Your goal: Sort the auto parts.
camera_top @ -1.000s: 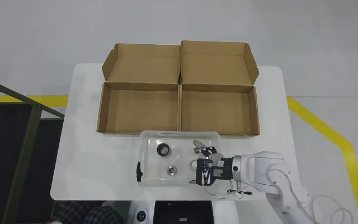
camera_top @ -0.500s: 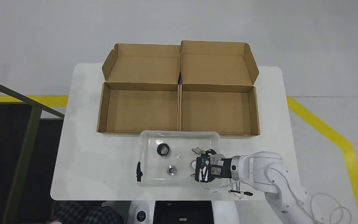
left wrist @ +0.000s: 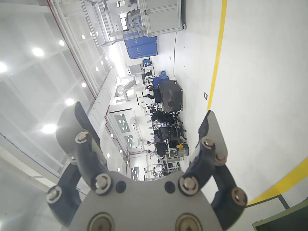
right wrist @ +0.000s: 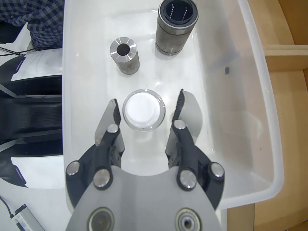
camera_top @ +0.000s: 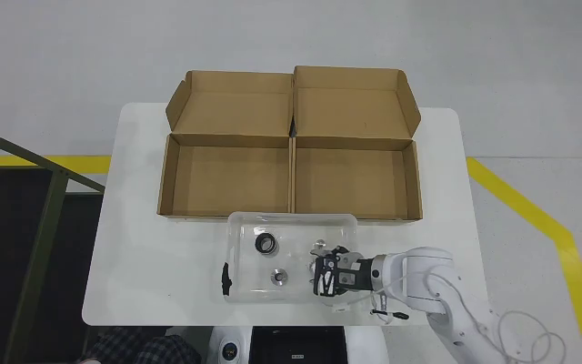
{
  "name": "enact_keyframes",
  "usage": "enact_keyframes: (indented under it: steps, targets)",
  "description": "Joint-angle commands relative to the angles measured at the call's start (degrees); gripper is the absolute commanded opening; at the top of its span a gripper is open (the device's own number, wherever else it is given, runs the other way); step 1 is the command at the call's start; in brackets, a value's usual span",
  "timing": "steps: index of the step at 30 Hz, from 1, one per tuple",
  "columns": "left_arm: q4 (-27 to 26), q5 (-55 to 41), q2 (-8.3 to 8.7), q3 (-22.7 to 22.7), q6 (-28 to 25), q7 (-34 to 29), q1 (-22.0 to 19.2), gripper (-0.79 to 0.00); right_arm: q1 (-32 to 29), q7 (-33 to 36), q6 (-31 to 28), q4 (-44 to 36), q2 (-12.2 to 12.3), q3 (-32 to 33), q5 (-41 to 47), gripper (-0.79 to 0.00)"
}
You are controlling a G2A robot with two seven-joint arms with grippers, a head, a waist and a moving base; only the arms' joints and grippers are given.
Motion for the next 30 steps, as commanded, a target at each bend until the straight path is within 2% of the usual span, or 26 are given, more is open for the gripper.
enact_keyframes:
  steps: [1, 2, 3, 4, 5, 6, 17, 24, 30]
  targets:
    - [0.00, 0.00, 0.00, 0.00, 0.00, 0.00, 0.00, 0.000, 0.15, -0.06, 0.05, 0.09, 0.04, -0.20, 0.03, -0.514]
    - [0.00, 0.00, 0.00, 0.00, 0.00, 0.00, 0.00, 0.000, 0.24, -0.05, 0.06, 0.12, 0.07, -0.33, 0.02, -0.539]
    - [0.00, 0.00, 0.00, 0.00, 0.00, 0.00, 0.00, 0.000, 0.33, -0.05, 0.09, 0.16, 0.09, -0.43, 0.03, -0.600]
    - [0.00, 0.00, 0.00, 0.00, 0.00, 0.00, 0.00, 0.000, 0.41, -0.12, 0.18, 0.20, 0.12, -0.50, 0.09, -0.668]
    - [0.00, 0.00, 0.00, 0.00, 0.00, 0.00, 0.00, 0.000, 0.46, -0.24, 0.26, 0.25, 0.14, -0.56, 0.19, -0.773]
    - [0.00, 0.00, 0.00, 0.00, 0.00, 0.00, 0.00, 0.000, 0.53, -0.44, 0.22, 0.33, 0.17, -0.60, 0.41, -0.785]
    - [0.00, 0.00, 0.00, 0.00, 0.00, 0.00, 0.00, 0.000, -1.00, -0.64, -0.86, -3.92, 1.17, 2.39, 6.19, -0.785]
    - [0.00, 0.00, 0.00, 0.00, 0.00, 0.00, 0.00, 0.000, -1.08, -5.63, 0.68, -3.24, 1.43, 4.66, 12.82, -0.785]
    - [0.00, 0.00, 0.00, 0.00, 0.00, 0.00, 0.00, 0.000, 0.43, -12.49, 1.51, 0.19, 1.22, 5.34, 19.76, -0.785]
